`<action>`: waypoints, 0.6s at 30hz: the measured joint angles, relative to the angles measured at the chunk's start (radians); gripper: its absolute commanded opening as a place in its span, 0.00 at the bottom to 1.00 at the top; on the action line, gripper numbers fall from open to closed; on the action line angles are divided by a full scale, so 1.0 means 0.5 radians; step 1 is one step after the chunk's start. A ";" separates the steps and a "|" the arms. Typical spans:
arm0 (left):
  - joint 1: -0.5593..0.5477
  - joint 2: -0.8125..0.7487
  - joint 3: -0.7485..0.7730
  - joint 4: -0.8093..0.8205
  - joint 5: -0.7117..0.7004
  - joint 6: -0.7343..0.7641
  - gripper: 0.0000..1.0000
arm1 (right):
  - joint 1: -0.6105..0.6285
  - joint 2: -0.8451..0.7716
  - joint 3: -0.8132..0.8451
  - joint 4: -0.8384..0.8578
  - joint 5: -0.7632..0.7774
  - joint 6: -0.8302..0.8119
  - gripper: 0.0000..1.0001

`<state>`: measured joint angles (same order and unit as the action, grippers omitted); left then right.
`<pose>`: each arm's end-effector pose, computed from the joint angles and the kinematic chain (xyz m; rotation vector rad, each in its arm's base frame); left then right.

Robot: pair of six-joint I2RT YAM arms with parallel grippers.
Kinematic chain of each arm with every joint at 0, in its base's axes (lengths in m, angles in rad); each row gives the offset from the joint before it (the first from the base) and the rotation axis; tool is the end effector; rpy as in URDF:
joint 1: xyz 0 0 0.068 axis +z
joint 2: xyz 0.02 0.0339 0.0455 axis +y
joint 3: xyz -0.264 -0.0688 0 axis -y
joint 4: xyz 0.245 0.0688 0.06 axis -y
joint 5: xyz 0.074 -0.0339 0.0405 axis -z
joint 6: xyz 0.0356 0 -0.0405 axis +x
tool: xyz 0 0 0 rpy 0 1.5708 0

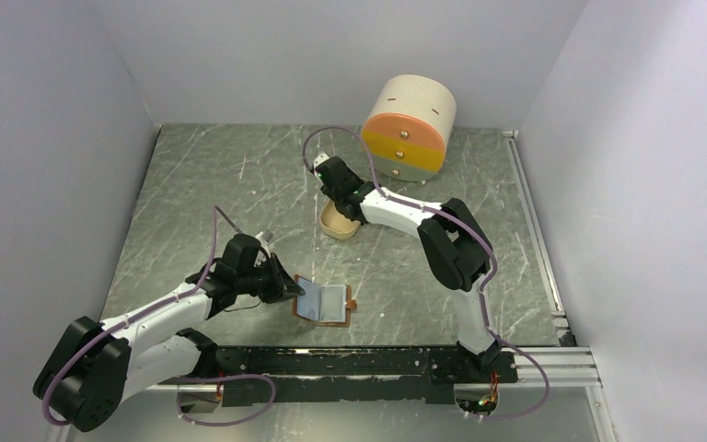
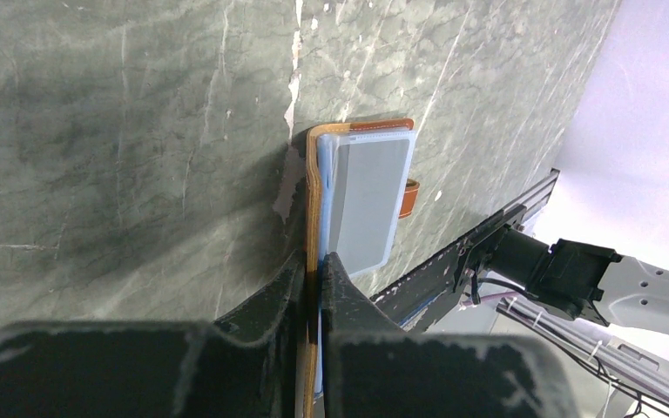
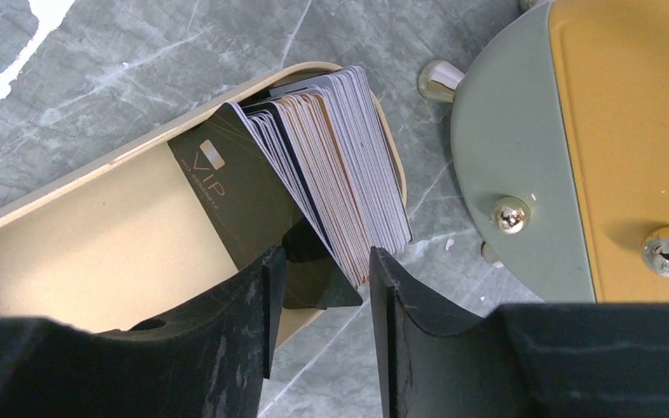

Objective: Put the credit cards into the card holder
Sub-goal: Pick up the credit card from the storage box.

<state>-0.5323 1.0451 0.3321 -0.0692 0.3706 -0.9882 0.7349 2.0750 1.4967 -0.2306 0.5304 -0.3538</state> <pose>0.1555 -0.1066 0.1514 -0.3897 2.5764 -1.0977 0.3517 0.2936 0.1852 -0.9635 2.0680 -0.4328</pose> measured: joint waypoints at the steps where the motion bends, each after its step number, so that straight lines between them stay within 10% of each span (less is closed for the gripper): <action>1: 0.000 0.000 -0.001 0.002 0.001 -0.001 0.10 | 0.000 0.000 0.002 -0.001 -0.001 0.003 0.43; 18: 0.000 0.002 -0.002 0.012 0.009 -0.006 0.09 | 0.000 0.010 0.063 -0.053 -0.024 0.001 0.59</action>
<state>-0.5323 1.0458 0.3309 -0.0631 0.3752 -0.9913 0.7349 2.0800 1.5284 -0.2573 0.5186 -0.3534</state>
